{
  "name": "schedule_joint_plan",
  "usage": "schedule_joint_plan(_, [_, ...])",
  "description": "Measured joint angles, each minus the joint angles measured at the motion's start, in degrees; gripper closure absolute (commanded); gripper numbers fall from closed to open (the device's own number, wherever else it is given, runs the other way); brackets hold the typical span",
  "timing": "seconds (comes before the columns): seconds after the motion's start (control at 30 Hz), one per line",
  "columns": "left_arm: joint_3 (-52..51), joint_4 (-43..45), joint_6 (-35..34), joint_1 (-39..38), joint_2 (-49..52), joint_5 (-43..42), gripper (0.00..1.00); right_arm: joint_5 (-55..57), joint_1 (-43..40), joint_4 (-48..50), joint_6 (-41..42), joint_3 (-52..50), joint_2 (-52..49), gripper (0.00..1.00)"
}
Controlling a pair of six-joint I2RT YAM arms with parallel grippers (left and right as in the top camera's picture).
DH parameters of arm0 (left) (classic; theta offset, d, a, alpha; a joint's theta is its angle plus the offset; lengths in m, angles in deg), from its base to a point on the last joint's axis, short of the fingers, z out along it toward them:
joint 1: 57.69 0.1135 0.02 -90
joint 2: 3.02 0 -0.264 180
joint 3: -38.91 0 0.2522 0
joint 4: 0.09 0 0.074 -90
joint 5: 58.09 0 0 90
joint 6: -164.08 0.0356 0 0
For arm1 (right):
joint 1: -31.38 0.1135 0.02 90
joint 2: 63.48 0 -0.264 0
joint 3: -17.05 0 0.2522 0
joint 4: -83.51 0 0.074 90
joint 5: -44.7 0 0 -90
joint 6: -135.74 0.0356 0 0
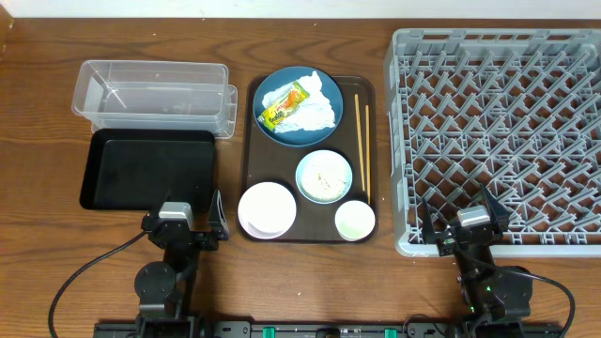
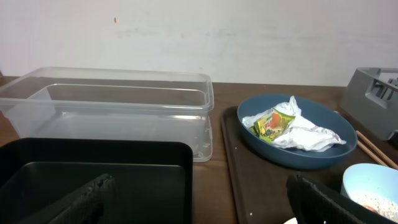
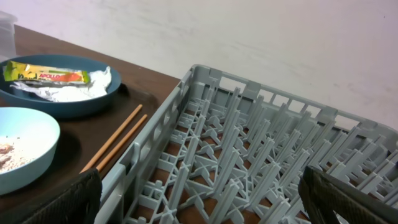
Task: Sort waste into correct bins and load items into the dishwasher rack
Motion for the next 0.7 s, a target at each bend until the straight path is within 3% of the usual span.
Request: schedule_joint_plan(0.7, [0.0, 0.0, 0.0, 0.0, 0.0, 0.0, 0.10, 2.4, 0.0, -0.1, 0.0, 0.0, 0.0, 0.01])
